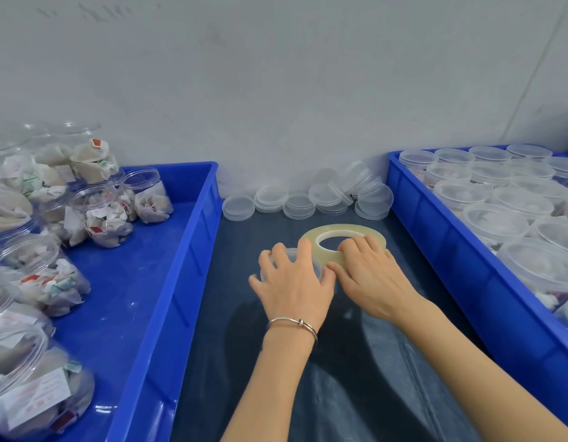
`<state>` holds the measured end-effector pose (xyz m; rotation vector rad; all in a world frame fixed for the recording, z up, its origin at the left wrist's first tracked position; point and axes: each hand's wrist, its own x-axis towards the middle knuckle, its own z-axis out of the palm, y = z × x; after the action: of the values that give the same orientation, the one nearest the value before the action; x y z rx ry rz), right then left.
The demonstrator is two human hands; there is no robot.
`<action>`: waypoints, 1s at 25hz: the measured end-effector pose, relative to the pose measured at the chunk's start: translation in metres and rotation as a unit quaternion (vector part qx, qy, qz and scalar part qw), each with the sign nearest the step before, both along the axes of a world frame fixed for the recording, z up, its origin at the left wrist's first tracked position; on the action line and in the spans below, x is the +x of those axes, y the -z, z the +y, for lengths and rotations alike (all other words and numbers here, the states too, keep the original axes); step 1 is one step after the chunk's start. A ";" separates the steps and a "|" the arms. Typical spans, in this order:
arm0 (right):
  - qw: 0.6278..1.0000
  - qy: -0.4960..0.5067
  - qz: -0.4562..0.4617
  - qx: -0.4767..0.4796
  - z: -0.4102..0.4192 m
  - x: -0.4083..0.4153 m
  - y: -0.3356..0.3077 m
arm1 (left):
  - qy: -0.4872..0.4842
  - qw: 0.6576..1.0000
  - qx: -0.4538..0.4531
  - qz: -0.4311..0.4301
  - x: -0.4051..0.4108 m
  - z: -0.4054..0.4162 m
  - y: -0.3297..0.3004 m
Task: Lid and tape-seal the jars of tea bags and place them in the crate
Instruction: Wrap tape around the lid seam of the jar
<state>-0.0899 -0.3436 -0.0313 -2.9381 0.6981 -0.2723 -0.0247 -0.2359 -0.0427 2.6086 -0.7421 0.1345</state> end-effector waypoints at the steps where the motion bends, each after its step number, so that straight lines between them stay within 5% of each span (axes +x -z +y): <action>1: 1.000 0.003 -0.002 -0.003 0.001 0.001 0.001 | -0.004 1.000 -0.017 -0.018 0.000 0.001 0.001; 8: 1.000 0.024 -0.011 -0.008 0.001 -0.002 0.005 | 0.034 0.996 -0.066 -0.052 0.013 0.007 0.005; 13: 0.993 0.095 -0.051 -0.045 0.016 -0.002 0.004 | 0.051 0.994 -0.098 0.024 0.028 -0.004 -0.005; 17: 0.981 0.187 0.011 -0.054 0.034 -0.001 -0.011 | 0.092 0.990 -0.099 0.037 0.031 -0.011 -0.005; 19: 0.977 0.202 -0.049 -0.038 0.047 -0.009 -0.020 | 0.070 0.991 -0.091 0.064 0.045 -0.018 -0.012; 22: 0.950 0.131 -0.266 -0.095 0.072 -0.031 -0.023 | 0.013 0.984 -0.048 0.169 0.085 -0.027 -0.041; 25: 0.970 0.159 -0.170 -0.072 0.056 -0.041 -0.010 | 0.051 0.991 -0.009 0.121 0.078 -0.027 -0.034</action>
<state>-0.1304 -0.2874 -0.0213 -2.7833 1.1298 -0.8649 0.0530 -0.2630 -0.0091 2.5035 -0.7800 -0.2006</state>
